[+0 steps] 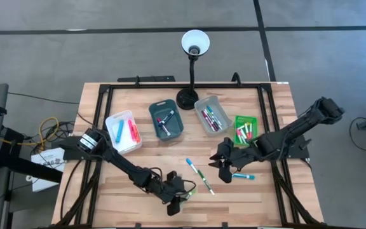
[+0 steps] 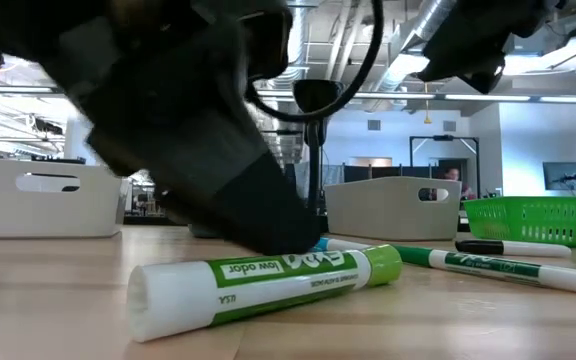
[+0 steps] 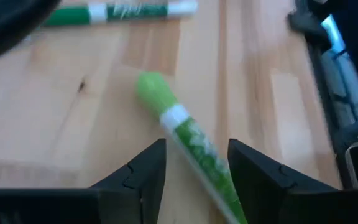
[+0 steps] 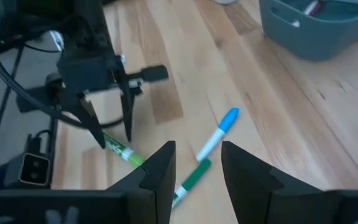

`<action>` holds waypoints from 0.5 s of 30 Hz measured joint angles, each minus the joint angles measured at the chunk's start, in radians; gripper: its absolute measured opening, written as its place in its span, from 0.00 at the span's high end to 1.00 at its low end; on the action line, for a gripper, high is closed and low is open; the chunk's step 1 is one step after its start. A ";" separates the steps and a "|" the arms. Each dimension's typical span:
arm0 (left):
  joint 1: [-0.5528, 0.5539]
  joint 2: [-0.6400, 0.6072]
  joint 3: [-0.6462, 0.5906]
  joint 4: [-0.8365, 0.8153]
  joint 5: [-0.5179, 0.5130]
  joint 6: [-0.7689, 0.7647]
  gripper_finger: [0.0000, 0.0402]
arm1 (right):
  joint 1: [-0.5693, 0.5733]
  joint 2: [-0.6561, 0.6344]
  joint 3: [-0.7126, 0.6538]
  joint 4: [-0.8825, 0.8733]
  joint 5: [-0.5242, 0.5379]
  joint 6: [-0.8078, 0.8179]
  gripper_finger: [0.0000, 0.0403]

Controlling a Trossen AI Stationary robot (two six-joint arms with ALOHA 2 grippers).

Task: Pick & Place Markers
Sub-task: Put the light green big marker pen into the blue bin

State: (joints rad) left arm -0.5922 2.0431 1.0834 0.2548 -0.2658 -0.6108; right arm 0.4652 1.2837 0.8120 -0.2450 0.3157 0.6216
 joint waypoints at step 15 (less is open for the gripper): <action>-0.006 0.041 0.001 -0.038 -0.044 -0.003 0.59 | -0.001 0.047 0.000 -0.010 -0.002 0.000 0.71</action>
State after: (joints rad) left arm -0.5985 2.0838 1.0847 0.2169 -0.3099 -0.6140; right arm 0.4644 1.3312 0.8116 -0.2553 0.3132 0.6216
